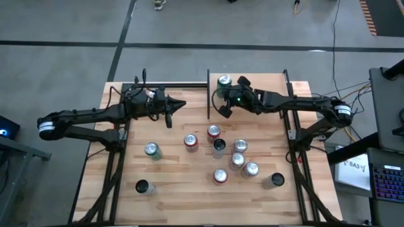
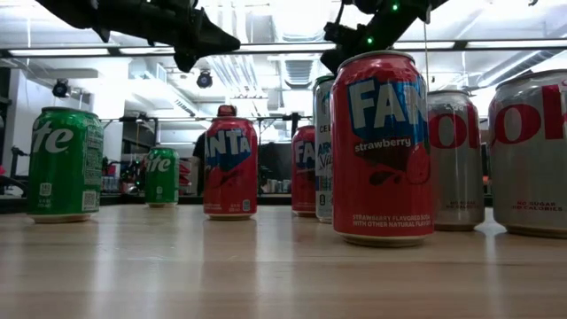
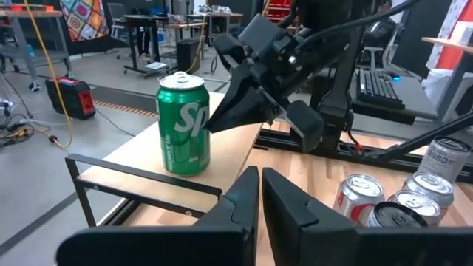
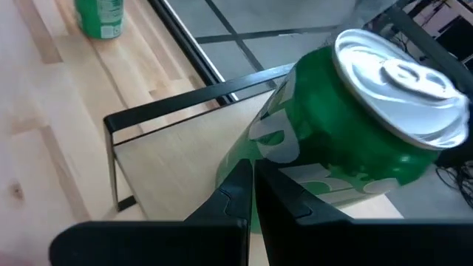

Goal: Place canned beverage on shelf
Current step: Put the bottom green soda can on the shelf

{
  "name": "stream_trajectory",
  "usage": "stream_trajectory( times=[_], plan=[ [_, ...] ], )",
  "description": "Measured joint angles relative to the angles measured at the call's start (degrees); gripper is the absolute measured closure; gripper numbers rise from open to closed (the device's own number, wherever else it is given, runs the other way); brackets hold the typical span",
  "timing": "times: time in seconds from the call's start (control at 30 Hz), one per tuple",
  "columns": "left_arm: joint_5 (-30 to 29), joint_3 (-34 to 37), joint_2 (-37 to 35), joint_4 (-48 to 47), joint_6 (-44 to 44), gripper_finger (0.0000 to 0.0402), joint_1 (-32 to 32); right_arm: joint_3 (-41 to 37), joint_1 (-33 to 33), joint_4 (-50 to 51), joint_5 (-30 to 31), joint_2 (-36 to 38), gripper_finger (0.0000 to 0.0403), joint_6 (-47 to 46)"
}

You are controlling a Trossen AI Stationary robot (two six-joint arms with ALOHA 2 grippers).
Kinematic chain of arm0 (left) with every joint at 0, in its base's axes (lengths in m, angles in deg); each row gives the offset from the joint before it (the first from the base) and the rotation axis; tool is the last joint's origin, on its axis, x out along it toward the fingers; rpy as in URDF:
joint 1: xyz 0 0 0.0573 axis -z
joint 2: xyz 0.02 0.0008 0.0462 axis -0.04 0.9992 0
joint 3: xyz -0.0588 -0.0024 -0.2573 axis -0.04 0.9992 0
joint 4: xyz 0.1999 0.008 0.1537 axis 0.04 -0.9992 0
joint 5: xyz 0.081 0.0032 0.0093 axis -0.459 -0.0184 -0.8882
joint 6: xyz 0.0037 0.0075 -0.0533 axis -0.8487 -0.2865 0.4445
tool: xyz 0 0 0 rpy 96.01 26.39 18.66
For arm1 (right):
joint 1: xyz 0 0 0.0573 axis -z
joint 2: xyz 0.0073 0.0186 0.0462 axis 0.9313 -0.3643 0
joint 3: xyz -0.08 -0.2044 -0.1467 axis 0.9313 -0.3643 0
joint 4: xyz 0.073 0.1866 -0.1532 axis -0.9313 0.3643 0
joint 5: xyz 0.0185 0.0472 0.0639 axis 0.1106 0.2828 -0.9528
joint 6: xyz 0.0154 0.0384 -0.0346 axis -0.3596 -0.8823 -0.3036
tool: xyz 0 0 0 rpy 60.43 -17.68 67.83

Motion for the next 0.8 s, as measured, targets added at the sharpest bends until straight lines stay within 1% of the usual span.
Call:
stream_trajectory(
  times=[0.3,0.53,0.8],
  plan=[
    [-0.1,0.0,0.1,0.0,-0.1,0.04,0.0,0.0,1.1,-1.3,0.1,-1.7,0.0394,1.4],
    [-0.1,0.0,0.4,0.0,-0.1,0.04,0.0,0.0,1.4,-2.8,0.1,-1.7,0.0394,3.2],
    [-0.1,0.0,0.6,-0.1,0.0,0.04,0.0,0.0,3.2,-2.8,0.1,-1.7,0.0394,4.7]
  ],
)
